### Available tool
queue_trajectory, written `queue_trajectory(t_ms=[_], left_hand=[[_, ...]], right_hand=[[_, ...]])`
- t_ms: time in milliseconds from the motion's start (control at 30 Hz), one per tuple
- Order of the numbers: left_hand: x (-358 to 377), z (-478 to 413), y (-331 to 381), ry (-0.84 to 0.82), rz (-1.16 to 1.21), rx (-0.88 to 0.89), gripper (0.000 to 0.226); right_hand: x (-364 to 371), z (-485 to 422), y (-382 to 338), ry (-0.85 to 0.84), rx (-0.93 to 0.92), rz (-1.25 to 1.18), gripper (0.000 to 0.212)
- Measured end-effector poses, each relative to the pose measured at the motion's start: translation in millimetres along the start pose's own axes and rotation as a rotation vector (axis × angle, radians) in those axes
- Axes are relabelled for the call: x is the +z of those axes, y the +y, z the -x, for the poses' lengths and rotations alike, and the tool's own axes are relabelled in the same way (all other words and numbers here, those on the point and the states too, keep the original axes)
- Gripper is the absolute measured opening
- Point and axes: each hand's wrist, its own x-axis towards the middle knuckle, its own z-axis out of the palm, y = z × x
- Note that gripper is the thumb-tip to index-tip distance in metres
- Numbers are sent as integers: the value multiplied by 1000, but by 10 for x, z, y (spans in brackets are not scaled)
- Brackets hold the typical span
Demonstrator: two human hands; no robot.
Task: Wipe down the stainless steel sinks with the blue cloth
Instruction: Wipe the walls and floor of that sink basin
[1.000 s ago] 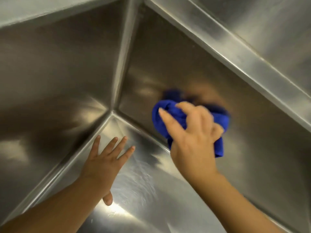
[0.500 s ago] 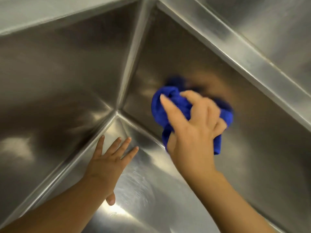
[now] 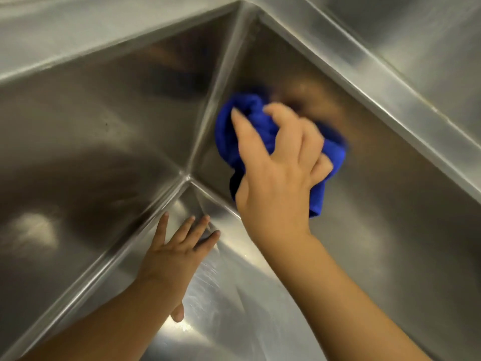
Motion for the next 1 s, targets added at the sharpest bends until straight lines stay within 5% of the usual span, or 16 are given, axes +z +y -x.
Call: queue_trajectory(t_ms=[167,267,500,733,1000], left_hand=[[16,2,-2,22,26,18,143],[3,7,-17,-1,25,21,143],[-47,14,2,3,0,13,138],[-22,112,9,46,-19,-27,133],[130,399,-110,42,78,-127,118]], right_hand=[[137,-234,-143,224,4,18,51],[473,175,-94,-14,-100,69,53],[831,726,-78,-929,-113,1,53],[689,634,-65,-999,-138,15,61],[325,1152,325,-1056,520,-140,64]])
